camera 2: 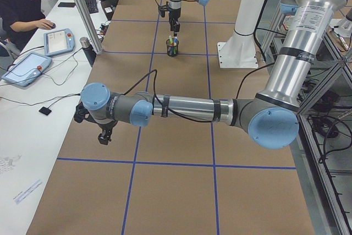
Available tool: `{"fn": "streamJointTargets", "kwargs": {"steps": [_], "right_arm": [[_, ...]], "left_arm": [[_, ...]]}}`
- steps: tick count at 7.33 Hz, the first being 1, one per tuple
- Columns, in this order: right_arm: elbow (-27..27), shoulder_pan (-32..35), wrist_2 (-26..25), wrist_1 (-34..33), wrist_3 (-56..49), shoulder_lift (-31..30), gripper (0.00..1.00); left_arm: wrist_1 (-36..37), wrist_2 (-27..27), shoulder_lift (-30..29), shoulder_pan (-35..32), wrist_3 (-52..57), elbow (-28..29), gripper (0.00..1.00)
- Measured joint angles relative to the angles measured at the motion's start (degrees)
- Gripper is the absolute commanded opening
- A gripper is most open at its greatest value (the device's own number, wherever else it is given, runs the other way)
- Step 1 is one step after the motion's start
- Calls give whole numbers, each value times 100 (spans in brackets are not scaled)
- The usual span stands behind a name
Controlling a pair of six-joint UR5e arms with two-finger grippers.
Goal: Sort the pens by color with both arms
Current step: 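Move the right gripper over the black mesh pen cup, then lower the right gripper onto the blue highlighter in the cup and close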
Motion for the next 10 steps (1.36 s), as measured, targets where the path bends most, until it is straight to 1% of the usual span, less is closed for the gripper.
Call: {"fn": "streamJointTargets", "kwargs": {"steps": [3, 6, 10], "right_arm": [[-24, -18, 22, 90, -182, -134, 68], [-462, -22, 54, 947, -106, -193, 68], [-496, -23, 283, 1114, -27, -211, 68]], "left_arm": [[0, 0, -1, 1, -4, -7, 100], [0, 0, -4, 1, -8, -32, 100], [-7, 0, -7, 1, -68, -43, 100]]}}
